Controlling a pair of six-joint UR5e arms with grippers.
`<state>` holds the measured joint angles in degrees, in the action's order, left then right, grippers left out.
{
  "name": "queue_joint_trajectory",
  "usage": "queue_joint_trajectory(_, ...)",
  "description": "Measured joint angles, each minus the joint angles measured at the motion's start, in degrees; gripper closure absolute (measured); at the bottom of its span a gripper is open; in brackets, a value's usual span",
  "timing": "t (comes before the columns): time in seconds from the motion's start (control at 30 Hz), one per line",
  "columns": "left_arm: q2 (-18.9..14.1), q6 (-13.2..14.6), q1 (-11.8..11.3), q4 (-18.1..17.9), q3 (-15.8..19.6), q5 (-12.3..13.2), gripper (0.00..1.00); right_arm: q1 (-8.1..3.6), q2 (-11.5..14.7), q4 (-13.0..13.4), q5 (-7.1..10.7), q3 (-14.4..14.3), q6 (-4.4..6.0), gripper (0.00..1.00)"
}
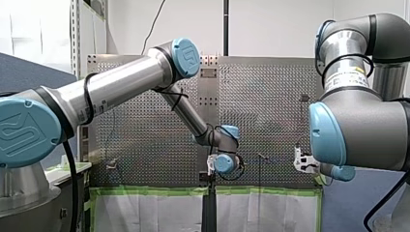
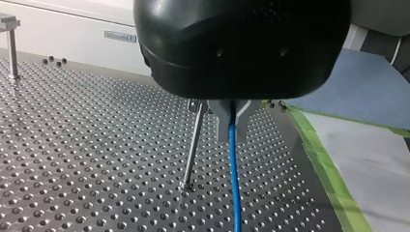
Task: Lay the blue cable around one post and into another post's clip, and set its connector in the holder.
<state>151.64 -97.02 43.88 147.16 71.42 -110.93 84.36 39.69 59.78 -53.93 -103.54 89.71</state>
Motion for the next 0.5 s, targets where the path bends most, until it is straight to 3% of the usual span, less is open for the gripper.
queue_joint_trajectory(0.5,1.63,0.08,1.23,1.94,-3.07,0.35,1.0,-0.01,-0.02,-0.12,0.35,0.98,0.39,1.0)
